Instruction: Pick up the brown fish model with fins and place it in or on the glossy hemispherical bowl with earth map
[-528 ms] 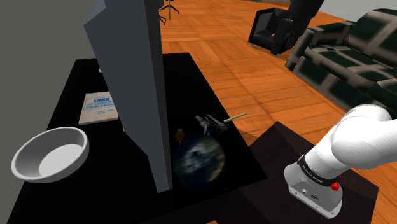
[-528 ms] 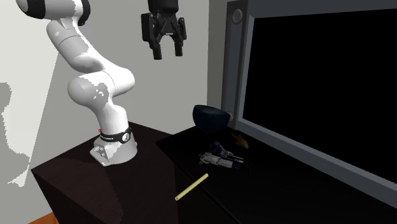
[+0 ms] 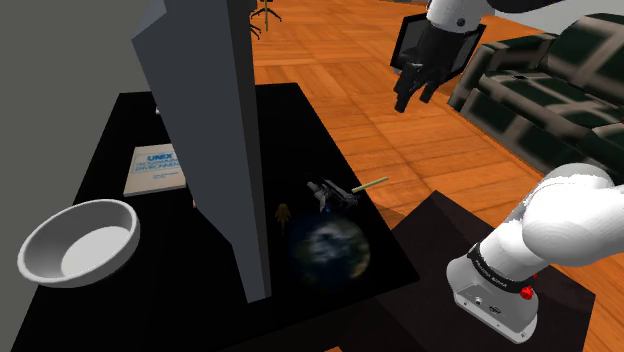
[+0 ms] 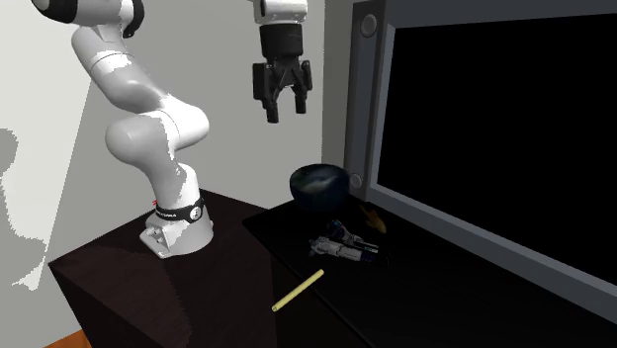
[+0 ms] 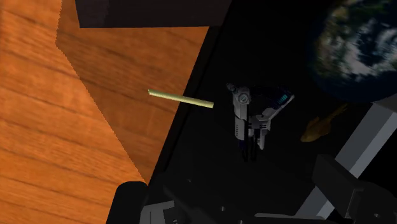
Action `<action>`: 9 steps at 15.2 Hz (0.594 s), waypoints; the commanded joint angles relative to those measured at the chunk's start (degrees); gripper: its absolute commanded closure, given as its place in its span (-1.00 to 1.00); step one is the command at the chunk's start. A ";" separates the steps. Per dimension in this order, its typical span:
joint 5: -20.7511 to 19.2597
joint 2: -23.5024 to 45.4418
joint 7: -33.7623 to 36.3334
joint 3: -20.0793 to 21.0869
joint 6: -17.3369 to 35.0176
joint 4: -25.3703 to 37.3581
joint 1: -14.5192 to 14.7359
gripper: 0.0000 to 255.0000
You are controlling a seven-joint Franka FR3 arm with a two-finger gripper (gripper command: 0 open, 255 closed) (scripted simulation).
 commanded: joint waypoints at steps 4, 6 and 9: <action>3.00 4.53 5.80 4.14 8.89 -4.34 1.02 -1.00; 4.02 7.11 8.02 5.79 12.45 -5.31 1.40 -1.00; 5.31 11.65 11.37 8.30 17.87 -6.12 1.87 -1.00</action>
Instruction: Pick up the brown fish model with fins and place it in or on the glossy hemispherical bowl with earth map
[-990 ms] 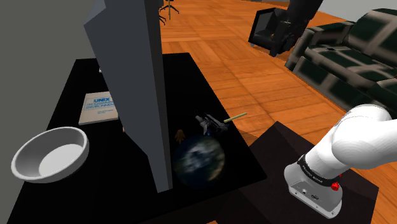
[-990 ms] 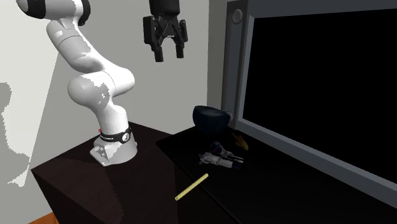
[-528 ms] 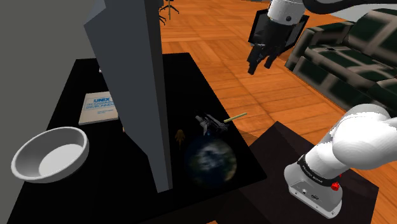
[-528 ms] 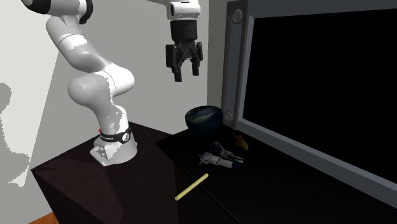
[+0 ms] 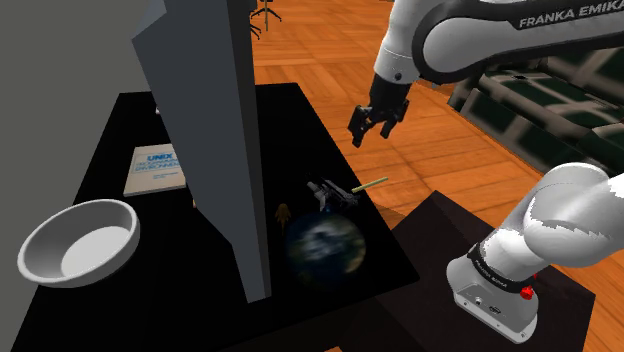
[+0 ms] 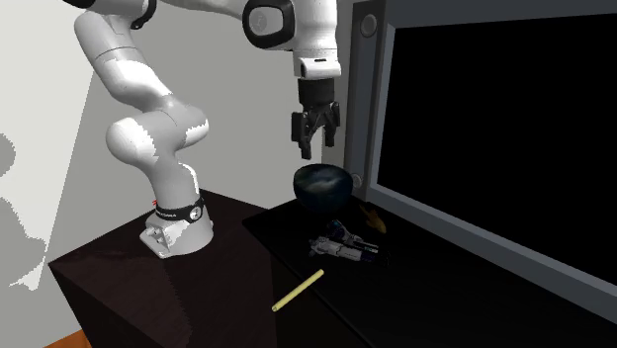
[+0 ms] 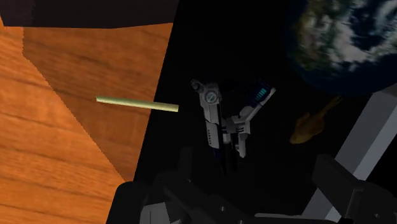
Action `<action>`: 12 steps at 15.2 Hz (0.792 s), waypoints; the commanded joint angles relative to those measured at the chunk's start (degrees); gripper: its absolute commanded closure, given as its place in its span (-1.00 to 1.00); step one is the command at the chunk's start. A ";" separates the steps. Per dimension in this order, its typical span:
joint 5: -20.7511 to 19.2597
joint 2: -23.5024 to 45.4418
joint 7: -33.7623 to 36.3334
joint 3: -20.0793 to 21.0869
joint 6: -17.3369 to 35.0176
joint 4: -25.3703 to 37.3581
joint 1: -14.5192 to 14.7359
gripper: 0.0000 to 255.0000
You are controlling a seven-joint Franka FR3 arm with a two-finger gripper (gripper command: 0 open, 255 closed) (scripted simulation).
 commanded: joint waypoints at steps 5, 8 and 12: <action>1.50 10.45 7.02 4.94 10.93 -0.19 0.60 -1.00; 1.06 16.75 10.89 7.29 16.04 1.08 0.59 -1.00; -1.30 25.86 16.85 9.89 22.24 3.94 0.55 -1.00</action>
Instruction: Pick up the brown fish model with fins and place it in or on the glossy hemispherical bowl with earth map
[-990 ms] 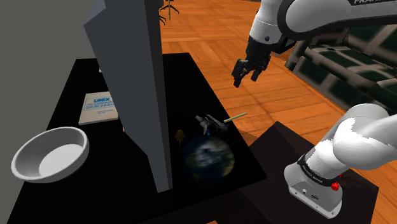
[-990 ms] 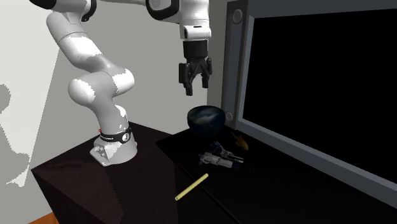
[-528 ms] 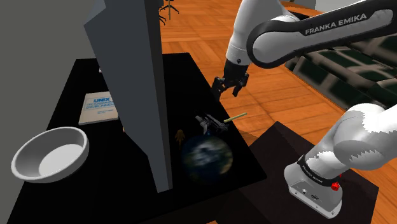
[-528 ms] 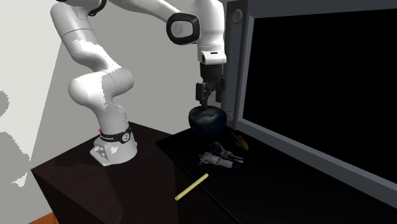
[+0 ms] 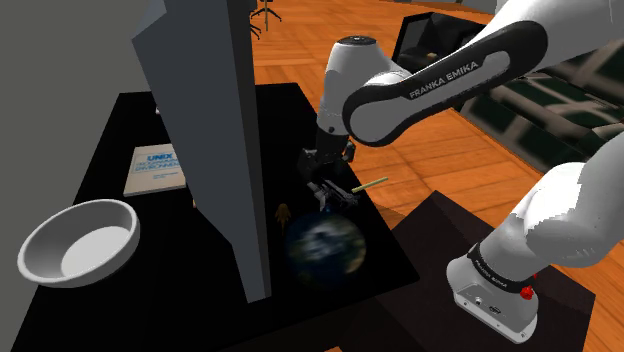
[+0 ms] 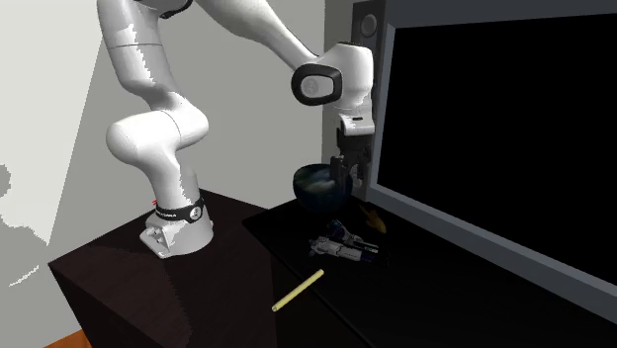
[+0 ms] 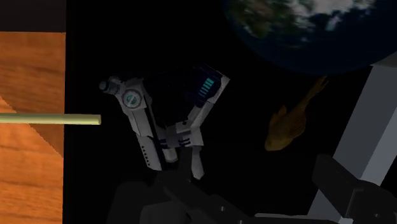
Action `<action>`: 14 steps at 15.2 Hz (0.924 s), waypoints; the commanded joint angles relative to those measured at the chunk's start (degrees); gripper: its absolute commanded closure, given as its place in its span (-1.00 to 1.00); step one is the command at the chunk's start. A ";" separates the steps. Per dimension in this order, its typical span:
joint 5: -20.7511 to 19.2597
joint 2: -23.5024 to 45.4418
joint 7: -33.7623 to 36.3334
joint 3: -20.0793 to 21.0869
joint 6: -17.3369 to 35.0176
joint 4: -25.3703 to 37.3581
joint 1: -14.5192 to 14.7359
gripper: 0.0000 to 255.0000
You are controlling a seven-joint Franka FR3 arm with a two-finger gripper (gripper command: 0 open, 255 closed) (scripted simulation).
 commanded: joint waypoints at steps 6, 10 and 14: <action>-7.77 16.65 12.23 1.78 9.04 7.04 1.62 -1.00; -12.62 26.13 18.78 0.09 12.04 13.15 4.68 -1.00; -14.14 29.19 20.13 -1.03 14.06 14.09 5.87 -1.00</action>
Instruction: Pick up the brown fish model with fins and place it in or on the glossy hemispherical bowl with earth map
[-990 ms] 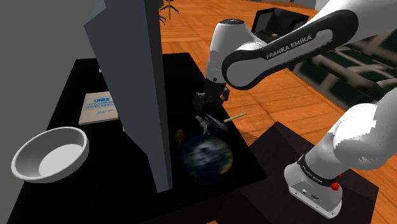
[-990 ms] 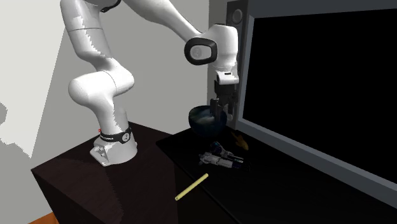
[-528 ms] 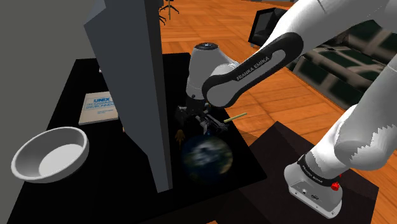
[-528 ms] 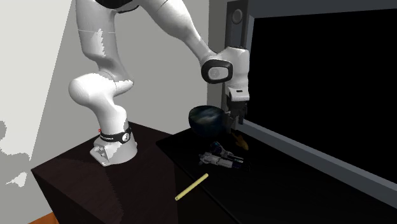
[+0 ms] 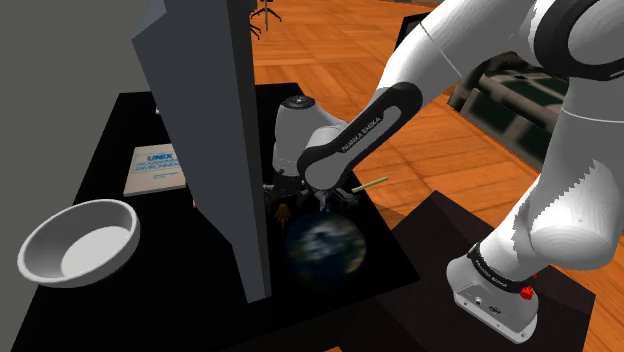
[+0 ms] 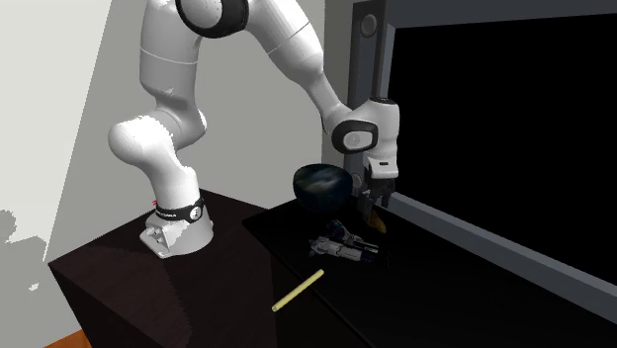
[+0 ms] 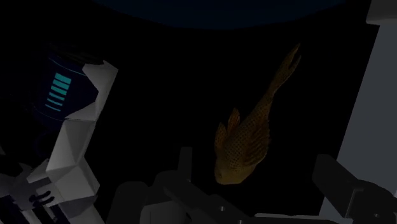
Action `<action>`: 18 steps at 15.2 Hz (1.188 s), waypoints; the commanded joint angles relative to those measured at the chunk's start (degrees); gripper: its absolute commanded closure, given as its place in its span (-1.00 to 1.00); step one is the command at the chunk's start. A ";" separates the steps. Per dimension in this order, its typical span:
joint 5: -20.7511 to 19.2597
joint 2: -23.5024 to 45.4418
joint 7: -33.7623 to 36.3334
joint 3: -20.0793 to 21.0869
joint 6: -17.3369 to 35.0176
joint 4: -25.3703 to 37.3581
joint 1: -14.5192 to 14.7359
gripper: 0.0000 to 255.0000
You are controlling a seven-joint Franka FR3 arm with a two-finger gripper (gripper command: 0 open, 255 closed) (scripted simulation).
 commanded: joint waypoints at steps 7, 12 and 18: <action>-2.20 4.19 1.66 -1.62 3.23 0.87 1.51 -1.00; -2.19 4.18 1.65 -1.61 3.22 0.87 1.51 -1.00; -2.19 4.18 1.65 -1.61 3.22 0.87 1.51 1.00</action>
